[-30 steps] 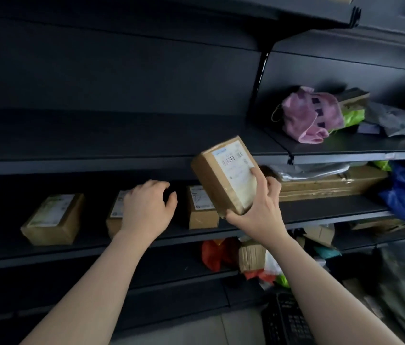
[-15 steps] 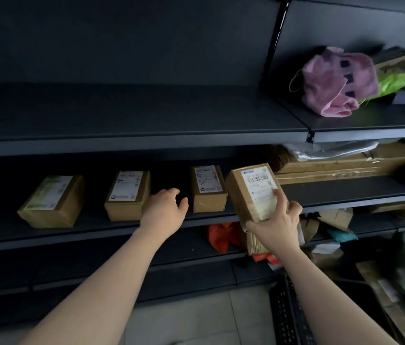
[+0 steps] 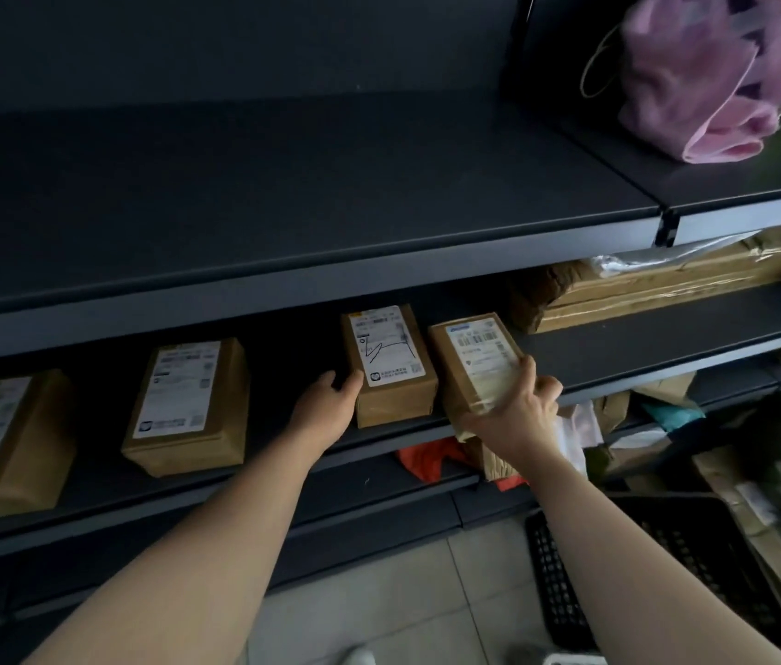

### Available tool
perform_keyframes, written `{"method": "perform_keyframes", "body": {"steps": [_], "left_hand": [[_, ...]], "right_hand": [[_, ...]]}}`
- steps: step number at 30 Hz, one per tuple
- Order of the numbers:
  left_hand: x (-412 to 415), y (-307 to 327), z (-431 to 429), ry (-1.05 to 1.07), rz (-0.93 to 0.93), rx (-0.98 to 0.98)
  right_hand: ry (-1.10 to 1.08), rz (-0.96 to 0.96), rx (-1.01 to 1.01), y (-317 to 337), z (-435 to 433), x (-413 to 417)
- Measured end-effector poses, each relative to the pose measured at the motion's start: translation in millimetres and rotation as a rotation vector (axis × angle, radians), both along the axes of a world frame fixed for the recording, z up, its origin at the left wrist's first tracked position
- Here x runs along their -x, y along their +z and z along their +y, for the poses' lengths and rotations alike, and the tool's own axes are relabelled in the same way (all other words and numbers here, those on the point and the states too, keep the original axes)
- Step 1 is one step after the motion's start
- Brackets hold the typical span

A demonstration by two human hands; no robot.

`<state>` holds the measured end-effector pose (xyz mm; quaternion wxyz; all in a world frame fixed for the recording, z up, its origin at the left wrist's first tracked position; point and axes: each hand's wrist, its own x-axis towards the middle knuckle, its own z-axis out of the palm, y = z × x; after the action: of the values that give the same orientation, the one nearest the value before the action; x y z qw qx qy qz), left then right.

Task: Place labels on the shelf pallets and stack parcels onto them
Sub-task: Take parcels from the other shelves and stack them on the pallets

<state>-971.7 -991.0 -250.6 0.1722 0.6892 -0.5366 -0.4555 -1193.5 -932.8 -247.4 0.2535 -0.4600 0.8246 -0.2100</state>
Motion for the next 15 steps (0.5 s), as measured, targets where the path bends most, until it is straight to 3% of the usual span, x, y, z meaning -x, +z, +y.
{"method": "perform_keyframes", "body": {"steps": [7, 12, 15], "left_hand": [[8, -22, -14, 0.026, 0.224, -0.11], [12, -30, -8, 0.103, 0.298, -0.111], [9, -29, 0, 0.171, 0.395, -0.084]], "right_hand": [[0.028, -0.053, -0.037, -18, -14, 3], [-0.111, -0.319, 0.103, -14, -19, 13], [-0.095, -0.347, 0.117, -13, -15, 14]]}}
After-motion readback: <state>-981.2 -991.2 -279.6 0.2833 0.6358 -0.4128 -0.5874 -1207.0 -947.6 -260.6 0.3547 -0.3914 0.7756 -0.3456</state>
